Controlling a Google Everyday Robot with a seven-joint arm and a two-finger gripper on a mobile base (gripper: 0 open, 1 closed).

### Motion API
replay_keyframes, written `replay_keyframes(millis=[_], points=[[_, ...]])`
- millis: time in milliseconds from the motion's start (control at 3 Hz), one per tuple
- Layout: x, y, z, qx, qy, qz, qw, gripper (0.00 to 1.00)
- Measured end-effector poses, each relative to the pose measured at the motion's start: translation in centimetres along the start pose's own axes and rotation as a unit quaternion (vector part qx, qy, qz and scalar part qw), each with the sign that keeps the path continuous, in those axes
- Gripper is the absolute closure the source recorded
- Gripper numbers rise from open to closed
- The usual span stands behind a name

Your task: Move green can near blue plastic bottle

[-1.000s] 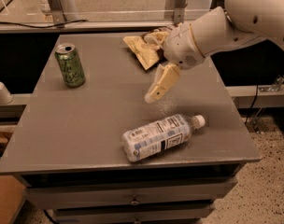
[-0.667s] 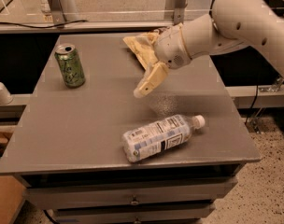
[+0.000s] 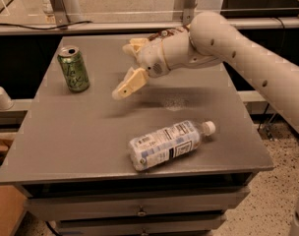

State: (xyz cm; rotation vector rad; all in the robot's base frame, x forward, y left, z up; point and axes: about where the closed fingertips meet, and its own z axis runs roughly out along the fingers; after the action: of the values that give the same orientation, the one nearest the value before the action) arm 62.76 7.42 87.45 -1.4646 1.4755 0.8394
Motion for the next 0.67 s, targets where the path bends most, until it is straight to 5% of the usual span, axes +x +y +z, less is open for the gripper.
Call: replay_keyframes(millis=[667], points=[[-4.3,-1.4,6.9,-0.020,-0.064,0.030,0.9973,0.00]])
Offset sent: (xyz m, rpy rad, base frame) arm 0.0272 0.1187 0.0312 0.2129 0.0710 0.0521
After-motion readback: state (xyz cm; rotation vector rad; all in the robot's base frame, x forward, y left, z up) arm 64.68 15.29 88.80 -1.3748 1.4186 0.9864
